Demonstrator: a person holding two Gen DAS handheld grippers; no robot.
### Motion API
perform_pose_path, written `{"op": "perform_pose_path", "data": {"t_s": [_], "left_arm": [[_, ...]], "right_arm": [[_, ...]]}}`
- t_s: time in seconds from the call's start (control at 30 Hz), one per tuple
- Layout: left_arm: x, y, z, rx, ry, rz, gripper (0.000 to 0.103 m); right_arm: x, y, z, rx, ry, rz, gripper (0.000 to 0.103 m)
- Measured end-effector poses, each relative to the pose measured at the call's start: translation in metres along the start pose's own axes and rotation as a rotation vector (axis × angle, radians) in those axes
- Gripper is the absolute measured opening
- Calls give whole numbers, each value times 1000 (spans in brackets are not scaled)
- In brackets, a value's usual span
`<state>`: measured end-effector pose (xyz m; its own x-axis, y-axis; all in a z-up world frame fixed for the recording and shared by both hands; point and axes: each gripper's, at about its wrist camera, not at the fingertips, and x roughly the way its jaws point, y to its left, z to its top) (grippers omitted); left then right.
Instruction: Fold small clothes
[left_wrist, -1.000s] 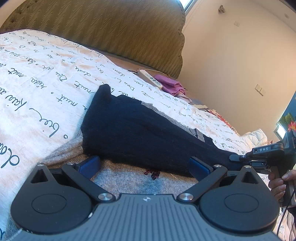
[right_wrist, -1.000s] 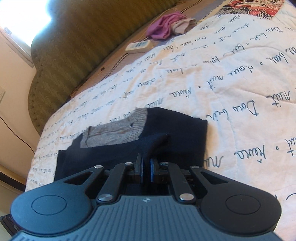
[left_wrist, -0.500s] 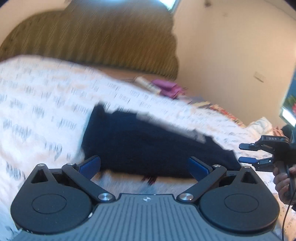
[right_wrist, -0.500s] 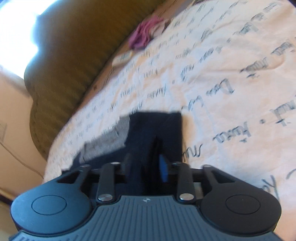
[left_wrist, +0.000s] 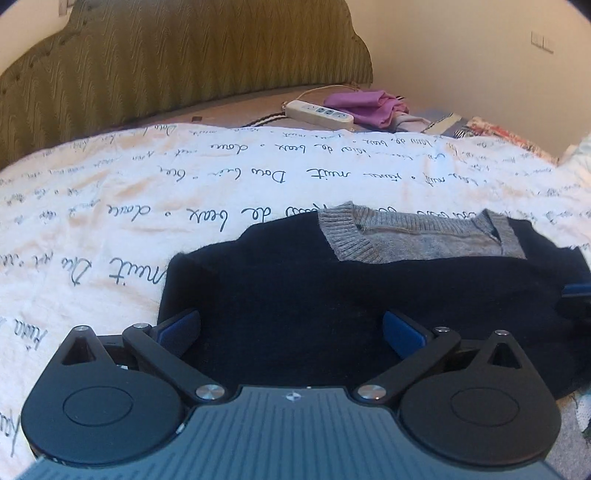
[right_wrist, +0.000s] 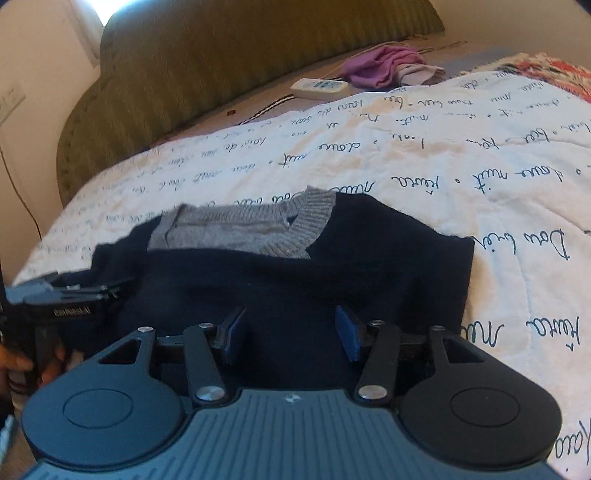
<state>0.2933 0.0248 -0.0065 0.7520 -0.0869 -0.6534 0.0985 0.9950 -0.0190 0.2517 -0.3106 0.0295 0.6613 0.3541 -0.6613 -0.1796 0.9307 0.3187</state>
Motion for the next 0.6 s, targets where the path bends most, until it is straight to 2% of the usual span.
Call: {"op": "perform_pose_path", "data": {"t_s": [0.1, 0.23, 0.33, 0.43, 0.53, 0.6], "left_arm": [[2, -1, -1, 12, -2, 3, 102], [-6, -8, 1, 34, -15, 49, 101], [-32, -15, 0, 19, -34, 92, 98], [-64, -27, -12, 15, -53, 47, 101], [-76, -44, -32, 70, -51, 37, 102], [-74, -53, -45, 115, -20, 54, 102]], "right_arm": [[-3, -9, -10, 19, -26, 29, 50], [-6, -15, -15, 46, -61, 48, 50], [-19, 3, -15, 63, -76, -38, 52], [-37, 36, -31, -20, -100, -107, 55], [-39, 62, -52, -96, -95, -173, 67], [-33, 71, -66, -136, -88, -235, 67]]}}
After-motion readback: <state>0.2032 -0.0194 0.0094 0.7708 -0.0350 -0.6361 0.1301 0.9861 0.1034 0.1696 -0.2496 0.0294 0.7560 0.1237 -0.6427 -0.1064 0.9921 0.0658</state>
